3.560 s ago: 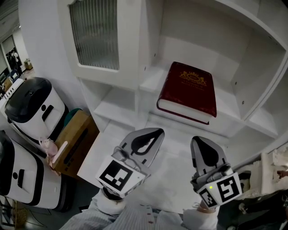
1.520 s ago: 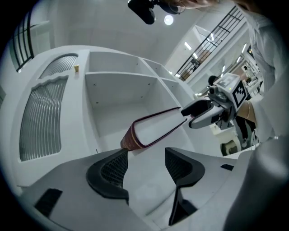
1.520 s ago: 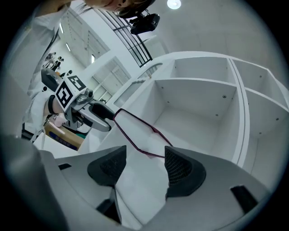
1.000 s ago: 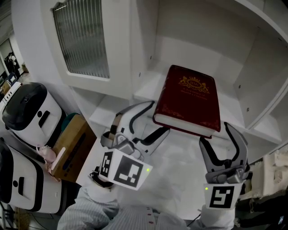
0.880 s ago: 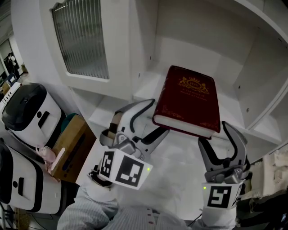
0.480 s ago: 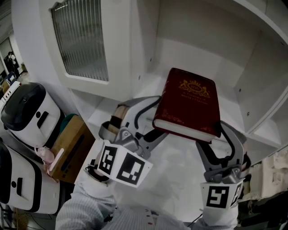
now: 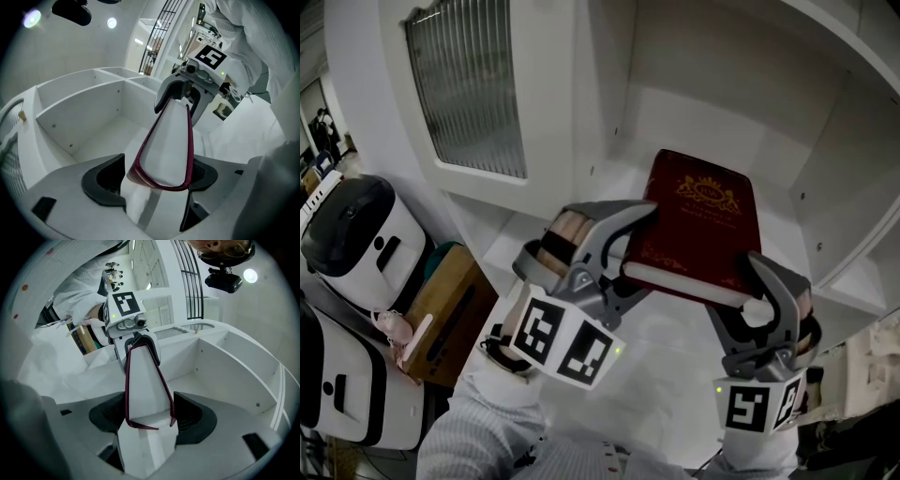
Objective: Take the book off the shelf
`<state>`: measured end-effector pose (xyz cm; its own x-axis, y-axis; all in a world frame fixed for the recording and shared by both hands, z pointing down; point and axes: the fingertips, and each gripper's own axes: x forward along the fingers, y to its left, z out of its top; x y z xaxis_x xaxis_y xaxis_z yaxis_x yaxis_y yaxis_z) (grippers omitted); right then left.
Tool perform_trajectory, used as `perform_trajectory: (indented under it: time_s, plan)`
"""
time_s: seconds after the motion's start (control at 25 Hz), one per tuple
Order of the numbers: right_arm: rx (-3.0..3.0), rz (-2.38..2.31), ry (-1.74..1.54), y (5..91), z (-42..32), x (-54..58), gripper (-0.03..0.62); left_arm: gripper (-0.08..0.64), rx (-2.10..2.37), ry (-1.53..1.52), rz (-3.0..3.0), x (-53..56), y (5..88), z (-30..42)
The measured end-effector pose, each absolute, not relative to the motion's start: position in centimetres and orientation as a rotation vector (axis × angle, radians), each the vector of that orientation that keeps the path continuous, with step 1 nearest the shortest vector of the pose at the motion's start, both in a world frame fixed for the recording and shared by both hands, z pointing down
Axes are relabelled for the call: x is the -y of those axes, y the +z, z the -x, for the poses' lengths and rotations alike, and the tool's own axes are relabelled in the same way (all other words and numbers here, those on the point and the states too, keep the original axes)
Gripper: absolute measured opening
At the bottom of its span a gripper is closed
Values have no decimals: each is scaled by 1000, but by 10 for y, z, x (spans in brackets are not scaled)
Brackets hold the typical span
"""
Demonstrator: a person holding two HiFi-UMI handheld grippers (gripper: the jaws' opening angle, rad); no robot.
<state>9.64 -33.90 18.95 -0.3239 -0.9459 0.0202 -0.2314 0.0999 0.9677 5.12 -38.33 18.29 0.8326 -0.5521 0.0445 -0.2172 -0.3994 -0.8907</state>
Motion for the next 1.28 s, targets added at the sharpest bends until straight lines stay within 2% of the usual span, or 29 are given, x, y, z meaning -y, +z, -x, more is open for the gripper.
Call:
perform_trajectory:
  time_s: [0.28,0.84,1.28]
  plan:
    - [1640,-1120,-1278,190,-93,349,253,347,-546,-410,1939,383,183,-61]
    - [1525,-1121,-1278,190,-96,359,250,260,-583,-501,1664,383,186,-64]
    - [1489,-1117,-1258,191,-99,360,244,236,-588,-514,1623,384,186,-65]
